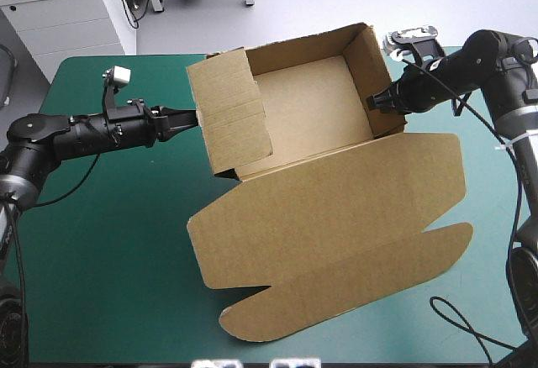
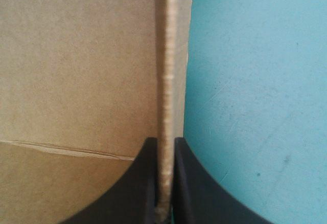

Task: Fold the box

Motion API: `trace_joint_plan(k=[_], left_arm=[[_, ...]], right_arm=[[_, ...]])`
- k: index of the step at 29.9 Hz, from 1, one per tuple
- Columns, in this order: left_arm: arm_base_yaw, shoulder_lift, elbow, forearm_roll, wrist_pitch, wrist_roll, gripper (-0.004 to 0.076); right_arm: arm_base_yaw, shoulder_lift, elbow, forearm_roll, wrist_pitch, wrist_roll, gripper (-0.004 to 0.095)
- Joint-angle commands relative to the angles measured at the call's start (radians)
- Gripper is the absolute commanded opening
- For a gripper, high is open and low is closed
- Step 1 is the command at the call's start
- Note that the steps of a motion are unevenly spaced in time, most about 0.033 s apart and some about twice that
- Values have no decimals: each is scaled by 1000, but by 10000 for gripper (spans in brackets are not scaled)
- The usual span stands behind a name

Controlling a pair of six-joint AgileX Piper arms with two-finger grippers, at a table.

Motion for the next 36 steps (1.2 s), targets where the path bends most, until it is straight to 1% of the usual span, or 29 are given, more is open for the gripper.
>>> trace_joint_plan(k=[1,3,4,6,8,9,10,11,15,18,24,30,33,36], left_arm=[[-19,-40,-34,-83,5,-10,22],[-32,-40,-34,-83,7,-10,101],[-39,-40,-34,-84,5,-10,180],[-46,-40,-34,-92,0,-10,305],[-48,-40,-34,-102,0,-33,451],[-48,-40,-34,-102,0,-56,501],[-48,-40,-34,-102,0,-81,531],[-48,-40,-34,-102,0,-94,540],[-48,-40,-34,-105,0,-98,531],[-51,-40,-34,-125,2,-129,531],[-51,-40,-34,-205,42,-129,531],[-51,-40,-34,-145,31,-129,531],[-51,-40,-34,-127,3,-138,531],[-51,-38,-34,-127,9,-138,531]], right_arm=[[-7,-42,-30,40,-42,7,-17],[-7,-42,-30,40,-40,12,-17],[-7,-42,-30,40,-40,14,-17],[-7,-42,-30,40,-40,14,-17],[-7,-42,-30,40,-38,14,-17],[-7,-42,-30,38,-36,14,-17],[-7,-42,-30,33,-36,14,-17],[-7,-42,-30,33,-36,14,-18],[-7,-42,-30,33,-36,14,-17],[-7,-42,-30,31,-32,14,-17],[-7,-42,-30,31,-18,14,-17],[-7,-42,-30,31,-8,17,-17],[-7,-42,-30,31,-6,17,-17],[-7,-42,-30,31,-4,23,-17]])
